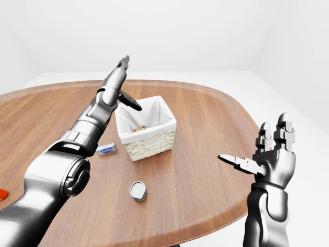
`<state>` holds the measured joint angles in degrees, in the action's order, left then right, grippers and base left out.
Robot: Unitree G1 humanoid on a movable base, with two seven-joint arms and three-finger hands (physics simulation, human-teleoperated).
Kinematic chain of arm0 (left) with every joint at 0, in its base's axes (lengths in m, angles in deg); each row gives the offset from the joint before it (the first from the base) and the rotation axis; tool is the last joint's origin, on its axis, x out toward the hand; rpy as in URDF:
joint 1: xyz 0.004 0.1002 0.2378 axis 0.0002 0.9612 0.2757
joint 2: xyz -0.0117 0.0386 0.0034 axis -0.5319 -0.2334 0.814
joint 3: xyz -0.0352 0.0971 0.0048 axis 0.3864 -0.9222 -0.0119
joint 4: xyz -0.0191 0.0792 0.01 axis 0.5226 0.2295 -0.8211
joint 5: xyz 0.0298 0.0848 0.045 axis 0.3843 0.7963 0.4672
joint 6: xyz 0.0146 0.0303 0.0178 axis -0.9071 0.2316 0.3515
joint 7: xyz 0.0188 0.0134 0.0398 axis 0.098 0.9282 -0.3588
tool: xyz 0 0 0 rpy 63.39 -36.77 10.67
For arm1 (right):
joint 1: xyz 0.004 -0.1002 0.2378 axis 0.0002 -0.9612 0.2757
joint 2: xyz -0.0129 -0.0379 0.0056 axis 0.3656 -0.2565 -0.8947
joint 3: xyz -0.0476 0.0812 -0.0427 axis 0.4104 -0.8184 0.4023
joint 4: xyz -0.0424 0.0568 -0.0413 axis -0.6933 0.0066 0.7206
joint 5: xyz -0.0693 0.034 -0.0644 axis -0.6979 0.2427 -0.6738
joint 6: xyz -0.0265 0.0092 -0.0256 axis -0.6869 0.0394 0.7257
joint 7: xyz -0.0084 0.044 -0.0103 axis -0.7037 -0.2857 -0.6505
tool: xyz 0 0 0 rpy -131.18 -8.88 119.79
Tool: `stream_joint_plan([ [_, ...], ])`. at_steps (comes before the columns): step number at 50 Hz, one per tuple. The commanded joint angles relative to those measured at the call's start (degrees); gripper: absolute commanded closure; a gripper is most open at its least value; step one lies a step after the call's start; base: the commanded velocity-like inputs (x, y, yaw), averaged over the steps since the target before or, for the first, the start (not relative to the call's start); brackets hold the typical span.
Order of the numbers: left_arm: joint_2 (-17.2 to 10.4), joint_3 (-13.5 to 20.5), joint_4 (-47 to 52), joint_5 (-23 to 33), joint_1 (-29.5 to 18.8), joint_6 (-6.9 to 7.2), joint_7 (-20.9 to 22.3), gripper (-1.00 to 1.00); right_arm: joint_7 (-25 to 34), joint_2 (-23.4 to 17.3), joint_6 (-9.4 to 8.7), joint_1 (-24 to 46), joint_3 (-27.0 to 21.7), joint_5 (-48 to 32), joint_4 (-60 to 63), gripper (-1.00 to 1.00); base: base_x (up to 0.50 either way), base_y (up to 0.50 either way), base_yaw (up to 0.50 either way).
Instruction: Pick up the tomato sauce, and put it in the basket.
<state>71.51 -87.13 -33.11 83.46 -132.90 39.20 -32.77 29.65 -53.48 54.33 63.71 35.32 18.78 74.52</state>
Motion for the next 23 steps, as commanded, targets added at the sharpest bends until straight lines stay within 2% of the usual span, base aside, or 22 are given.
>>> stream_joint_plan([
  [1,-1.15,-1.55,22.26,-5.37,6.57,3.32,3.71,-1.00,0.03,0.11,0.00,0.05,0.47,-0.60,-0.19,-1.00,0.00,0.00,0.00],
  [8,0.10,-1.86,55.34,-4.08,17.11,3.32,13.27,-1.00,0.20,0.29,0.00,-0.14,0.53,-0.74,-0.17,-1.00,0.00,0.00,0.00],
  [15,1.97,-2.92,77.03,-2.45,24.61,3.32,20.84,-1.00,0.28,0.27,0.00,-0.24,0.58,-0.69,-0.49,-1.00,0.00,0.00,0.00],
  [16,2.38,-3.08,83.08,-2.02,26.34,3.32,23.27,-1.00,0.13,0.08,0.00,-0.11,0.42,-0.50,-0.13,-1.00,0.00,0.00,0.00],
  [21,2.54,-3.04,90.08,-0.86,27.82,3.32,26.04,-1.00,0.05,0.18,0.00,0.01,0.70,-0.85,0.02,-1.00,0.00,0.00,0.00],
  [23,2.68,-3.50,95.37,0.08,28.92,3.32,28.52,-1.00,0.13,0.18,0.00,0.07,0.67,-0.81,-0.23,-1.00,0.00,0.00,0.00],
])
